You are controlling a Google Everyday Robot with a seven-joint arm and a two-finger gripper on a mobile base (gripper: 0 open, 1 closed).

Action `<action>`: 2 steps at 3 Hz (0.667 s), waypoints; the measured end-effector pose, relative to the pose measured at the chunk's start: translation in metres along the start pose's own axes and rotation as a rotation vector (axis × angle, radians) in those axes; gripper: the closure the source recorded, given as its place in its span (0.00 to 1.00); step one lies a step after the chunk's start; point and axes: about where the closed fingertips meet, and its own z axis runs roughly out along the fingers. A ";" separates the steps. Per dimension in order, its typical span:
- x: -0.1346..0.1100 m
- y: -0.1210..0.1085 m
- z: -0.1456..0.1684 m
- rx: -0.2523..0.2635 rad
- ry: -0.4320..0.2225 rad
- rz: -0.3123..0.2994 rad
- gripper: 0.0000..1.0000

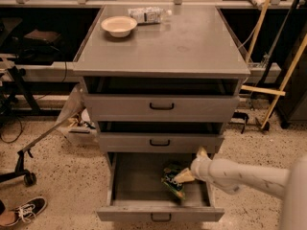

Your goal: Place green rice chip bag into bottom drawer

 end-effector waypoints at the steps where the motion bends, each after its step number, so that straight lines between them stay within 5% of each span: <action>1: -0.033 -0.006 -0.092 0.118 -0.079 -0.004 0.00; 2: -0.060 -0.001 -0.188 0.249 -0.131 0.008 0.00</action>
Offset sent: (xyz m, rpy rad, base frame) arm -0.2758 -0.1191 0.2379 -0.0758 -0.2855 -0.3275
